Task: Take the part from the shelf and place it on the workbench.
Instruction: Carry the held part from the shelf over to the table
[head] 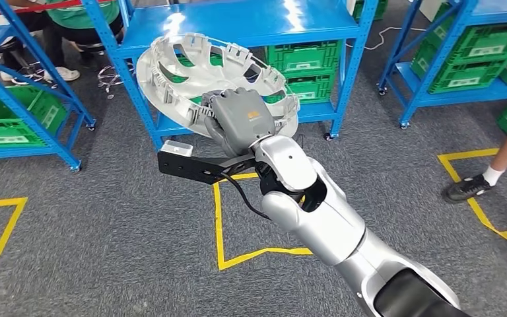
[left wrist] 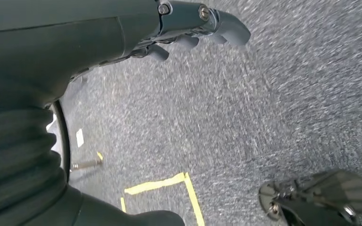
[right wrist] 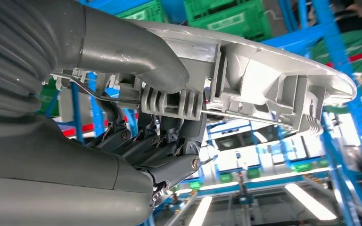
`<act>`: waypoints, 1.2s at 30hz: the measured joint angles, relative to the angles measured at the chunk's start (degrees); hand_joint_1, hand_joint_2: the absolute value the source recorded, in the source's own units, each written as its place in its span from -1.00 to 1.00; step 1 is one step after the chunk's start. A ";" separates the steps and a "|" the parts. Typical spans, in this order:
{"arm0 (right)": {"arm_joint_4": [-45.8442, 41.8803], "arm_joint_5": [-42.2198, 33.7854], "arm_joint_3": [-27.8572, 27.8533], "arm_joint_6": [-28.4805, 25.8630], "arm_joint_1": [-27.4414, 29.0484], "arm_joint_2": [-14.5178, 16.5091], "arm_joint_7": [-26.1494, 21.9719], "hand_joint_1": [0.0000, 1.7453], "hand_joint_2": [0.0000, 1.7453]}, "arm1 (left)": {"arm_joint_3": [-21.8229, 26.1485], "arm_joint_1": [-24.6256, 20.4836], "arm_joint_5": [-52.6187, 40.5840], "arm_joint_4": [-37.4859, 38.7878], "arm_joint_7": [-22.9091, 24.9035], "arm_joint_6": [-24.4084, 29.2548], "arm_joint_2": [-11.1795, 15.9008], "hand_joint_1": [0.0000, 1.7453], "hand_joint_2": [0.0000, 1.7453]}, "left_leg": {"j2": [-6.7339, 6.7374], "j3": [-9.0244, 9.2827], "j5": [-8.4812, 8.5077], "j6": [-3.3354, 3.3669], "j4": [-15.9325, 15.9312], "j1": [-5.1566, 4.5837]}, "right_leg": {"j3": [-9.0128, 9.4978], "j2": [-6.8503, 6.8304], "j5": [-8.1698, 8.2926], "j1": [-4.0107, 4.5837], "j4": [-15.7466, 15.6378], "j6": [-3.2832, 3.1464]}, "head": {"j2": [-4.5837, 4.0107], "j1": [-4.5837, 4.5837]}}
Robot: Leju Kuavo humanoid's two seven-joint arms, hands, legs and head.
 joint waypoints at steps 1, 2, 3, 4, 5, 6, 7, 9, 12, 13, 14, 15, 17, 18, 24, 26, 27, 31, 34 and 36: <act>0.01 -0.02 0.08 0.04 -0.15 0.16 -0.01 1.00 1.00 | 0.02 -0.05 0.07 -0.01 -0.06 0.07 0.02 -1.00 1.00 | 1.09 2.10 1.32 0.16 -3.93 -0.18 | -0.02 -0.44 0.06 0.10 0.04 0.14 | 0.00 -0.01; 0.01 -0.03 0.16 0.07 -0.37 0.32 -0.02 1.00 1.00 | 0.04 -0.16 0.18 -0.03 -0.10 0.17 0.04 -1.00 1.00 | 1.98 3.72 2.24 0.47 -7.11 -0.40 | -0.09 -0.81 0.16 0.25 0.08 0.38 | 0.00 0.01; 0.02 -0.05 0.26 0.09 -0.60 0.50 -0.04 1.00 1.00 | 0.07 -0.25 0.33 -0.04 -0.13 0.32 0.06 -1.00 1.00 | 2.66 4.59 2.65 0.82 -9.08 -0.63 | -0.16 -1.22 0.29 0.41 0.06 0.68 | 0.00 0.01; 0.02 -0.06 0.35 0.13 -0.78 0.71 -0.07 1.00 1.00 | 0.13 -0.28 0.46 -0.05 -0.15 0.47 0.06 -1.00 1.00 | 2.83 4.71 2.64 1.19 -9.82 -0.86 | -0.20 -1.65 0.47 0.55 -0.03 1.03 | 0.00 0.02; 0.02 -0.06 0.47 0.18 -0.90 0.94 -0.08 1.00 1.00 | 0.24 -0.23 0.60 -0.05 -0.16 0.60 0.06 -1.00 1.00 | 2.34 4.54 2.90 1.64 -9.95 -0.90 | -0.18 -2.09 0.66 0.62 -0.16 1.38 | 0.00 0.02; 0.01 -0.06 0.62 0.24 -0.96 1.19 -0.09 1.00 1.00 | 0.34 -0.10 0.69 -0.05 -0.16 0.69 0.04 -1.00 1.00 | 1.90 4.41 3.20 2.07 -10.11 -0.79 | -0.17 -2.29 0.64 0.58 -0.21 1.71 | 0.00 0.02; 0.01 -0.06 0.77 0.28 -0.98 1.41 -0.08 1.00 1.00 | 0.44 -0.01 0.73 -0.05 -0.16 0.75 0.01 -1.00 1.00 | 1.43 4.30 3.53 2.49 -10.28 -0.68 | -0.30 -1.82 0.21 0.50 0.16 2.00 | 0.00 0.02; 0.01 -0.08 1.11 0.35 -1.04 1.59 -0.12 1.00 1.00 | 0.54 0.00 0.80 -0.06 -0.16 0.82 -0.02 -1.00 1.00 | 0.50 3.99 4.19 3.32 -10.59 -0.46 | -1.92 0.42 -2.72 0.37 4.20 2.35 | 0.00 0.05; 0.10 -0.10 1.46 0.42 -1.03 1.60 -0.10 1.00 1.00 | 0.56 -0.10 0.81 -0.07 -0.19 0.89 0.01 -1.00 1.00 | -1.20 3.12 4.71 3.84 -10.38 -0.61 | -6.03 2.51 -7.59 0.46 14.45 2.42 | 0.00 0.05; 0.15 -0.07 1.57 0.45 -1.01 1.58 -0.07 1.00 1.00 | 0.57 -0.04 0.81 -0.07 -0.22 0.90 0.00 -1.00 1.00 | -1.83 2.87 4.83 3.83 -10.24 -0.66 | -6.23 2.65 -7.53 0.51 15.41 2.35 | 0.00 0.06; 0.18 -0.03 1.66 0.49 -1.00 1.57 -0.03 1.00 1.00 | 0.58 0.02 0.81 -0.07 -0.28 0.93 0.00 -1.00 1.00 | -2.49 2.67 4.93 3.76 -10.09 -0.68 | -5.35 2.77 -6.49 0.54 14.15 2.20 | 0.00 0.06; 0.19 0.03 1.72 0.52 -0.99 1.56 -0.03 1.00 1.00 | 0.61 0.06 0.81 -0.06 -0.36 0.97 -0.01 -1.00 1.00 | -3.14 2.52 5.02 3.66 -9.93 -0.68 | -3.50 3.02 -4.82 0.57 11.02 1.98 | 0.00 0.07; 0.15 0.15 1.78 0.56 -1.01 1.57 -0.10 1.00 1.00 | 0.68 -0.01 0.80 -0.05 -0.53 1.04 -0.08 -1.00 1.00 | -4.30 2.17 5.16 3.29 -9.57 -0.72 | 0.63 4.70 -2.52 0.60 3.51 1.40 | 0.00 0.05; 0.10 0.20 1.78 0.56 -1.01 1.57 -0.14 1.00 1.00 | 0.72 -0.13 0.78 -0.06 -0.56 1.06 -0.12 -1.00 1.00 | -4.79 1.94 5.29 2.95 -9.46 -0.68 | 1.81 5.42 -2.10 0.64 1.19 1.18 | 0.00 0.05; -0.23 1.02 1.72 0.55 -0.97 1.42 -0.07 1.00 1.00 | 0.79 -0.58 -0.11 -0.04 0.19 0.92 -0.33 -1.00 1.00 | -3.31 -0.14 3.87 0.81 -6.87 -0.35 | 2.45 3.71 -1.07 0.50 -1.07 -0.49 | 0.00 -0.33; -0.34 1.32 1.56 0.54 -0.94 1.03 -0.11 1.00 1.00 | 0.79 -1.03 -0.48 -0.01 0.44 0.78 -0.49 -1.00 1.00 | -1.26 -2.85 0.46 0.31 -0.41 -0.24 | 2.44 2.59 -0.96 0.50 -1.17 -0.70 | 0.00 -0.66; -0.37 1.42 1.42 0.54 -0.92 0.73 -0.13 1.00 1.00 | 0.78 -1.23 -0.62 -0.01 0.47 0.73 -0.54 -1.00 1.00 | -0.96 -4.05 -0.70 0.10 2.61 -0.13 | 2.42 1.95 -0.96 0.50 -1.15 -0.70 | 0.00 -0.66; -0.37 1.44 0.87 0.52 -0.94 -0.34 -0.25 1.00 1.00 | 0.75 -1.46 -1.12 -0.04 0.38 0.53 -0.51 -1.00 1.00 | 0.80 -0.41 2.73 -0.20 -2.54 0.17 | 2.46 -0.34 -1.05 0.40 -1.01 -0.40 | 0.00 -0.67; -0.37 1.43 0.58 0.45 -1.03 -0.77 -0.40 1.00 1.00 | 0.73 -1.84 -1.17 -0.07 0.32 0.45 -0.57 -1.00 1.00 | 3.22 3.42 4.45 0.75 -10.04 -0.52 | 2.36 -1.60 -1.08 0.81 -0.91 0.57 | 0.00 -0.68; -0.37 1.41 0.50 0.43 -1.06 -0.92 -0.49 1.00 1.00 | 0.72 -1.93 -1.19 -0.07 0.31 0.42 -0.60 -1.00 1.00 | 2.33 3.15 4.64 1.80 -10.26 -0.77 | 2.37 -2.54 -0.91 0.95 -1.14 1.23 | 0.00 -0.64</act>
